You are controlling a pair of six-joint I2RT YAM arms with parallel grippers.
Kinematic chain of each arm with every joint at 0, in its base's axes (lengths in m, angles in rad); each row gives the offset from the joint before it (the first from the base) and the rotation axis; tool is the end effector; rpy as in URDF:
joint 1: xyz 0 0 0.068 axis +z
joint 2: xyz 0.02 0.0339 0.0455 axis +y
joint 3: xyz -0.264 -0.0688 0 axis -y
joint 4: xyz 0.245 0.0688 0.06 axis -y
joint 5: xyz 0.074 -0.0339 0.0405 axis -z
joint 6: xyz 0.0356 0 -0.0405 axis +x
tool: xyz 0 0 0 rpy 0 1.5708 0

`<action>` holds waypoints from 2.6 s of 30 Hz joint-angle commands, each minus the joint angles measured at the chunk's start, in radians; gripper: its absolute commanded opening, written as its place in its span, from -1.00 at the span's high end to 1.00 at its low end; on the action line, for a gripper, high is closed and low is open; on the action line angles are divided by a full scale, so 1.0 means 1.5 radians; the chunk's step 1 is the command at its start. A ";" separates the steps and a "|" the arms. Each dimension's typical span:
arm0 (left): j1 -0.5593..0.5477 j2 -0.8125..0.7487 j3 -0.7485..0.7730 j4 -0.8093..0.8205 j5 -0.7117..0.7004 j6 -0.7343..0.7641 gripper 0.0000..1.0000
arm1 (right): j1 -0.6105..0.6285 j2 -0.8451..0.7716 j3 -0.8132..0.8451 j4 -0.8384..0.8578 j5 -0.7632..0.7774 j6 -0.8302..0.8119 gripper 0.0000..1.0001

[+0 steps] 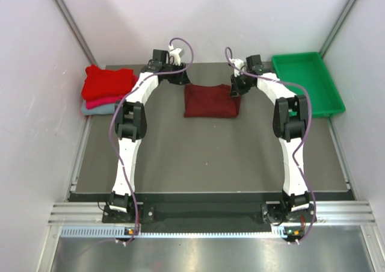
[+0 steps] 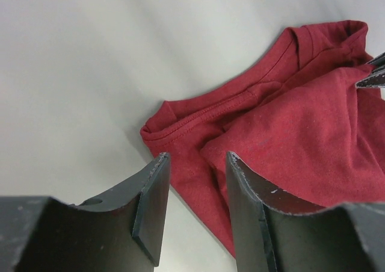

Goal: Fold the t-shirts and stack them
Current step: Fold the tshirt

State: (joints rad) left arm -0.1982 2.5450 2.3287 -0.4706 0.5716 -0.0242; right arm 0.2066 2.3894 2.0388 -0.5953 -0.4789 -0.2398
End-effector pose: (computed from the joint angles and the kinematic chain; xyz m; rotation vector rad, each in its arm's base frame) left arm 0.5560 -0.1313 0.2019 0.4993 2.1799 -0.7632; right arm 0.5107 0.1238 0.1804 -0.7310 2.3475 0.5852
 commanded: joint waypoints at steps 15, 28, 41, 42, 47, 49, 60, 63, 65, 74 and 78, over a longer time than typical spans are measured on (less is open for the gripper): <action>-0.007 -0.020 -0.026 0.026 0.003 0.010 0.09 | -0.014 0.002 0.111 0.084 0.041 0.038 0.95; -0.011 0.001 -0.012 0.051 -0.008 -0.003 -0.16 | -0.013 0.042 0.118 0.083 0.081 0.067 0.01; -0.029 0.068 0.040 0.105 0.022 -0.047 0.05 | -0.003 -0.010 0.081 0.081 0.077 0.087 -0.12; -0.029 0.069 0.040 0.107 0.023 -0.048 0.10 | -0.003 -0.012 0.079 0.081 0.077 0.087 -0.11; -0.030 0.078 0.046 0.122 0.015 -0.049 0.45 | -0.001 -0.021 0.065 0.080 0.078 0.086 -0.11; -0.030 0.074 0.052 0.124 0.013 -0.048 0.51 | 0.000 -0.021 0.064 0.080 0.078 0.087 -0.11; -0.029 0.042 0.066 0.138 -0.041 -0.041 0.20 | 0.009 -0.016 0.067 0.081 0.081 0.090 -0.12; -0.029 0.043 0.064 0.149 -0.044 -0.040 0.19 | 0.009 -0.014 0.067 0.081 0.081 0.090 -0.12; -0.029 0.046 0.062 0.160 -0.040 -0.040 0.40 | 0.009 -0.013 0.067 0.081 0.081 0.092 -0.12; -0.029 0.049 0.055 0.168 -0.022 -0.041 0.94 | 0.010 -0.015 0.064 0.081 0.086 0.090 -0.12; -0.029 0.047 0.054 0.161 -0.036 -0.049 0.45 | 0.012 -0.016 0.065 0.081 0.086 0.091 -0.12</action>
State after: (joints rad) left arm -0.2401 2.6621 2.3859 -0.2760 0.5117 -0.0917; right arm 0.2070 2.4409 2.1334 -0.5018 -0.3584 -0.1081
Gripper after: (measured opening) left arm 0.206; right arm 0.560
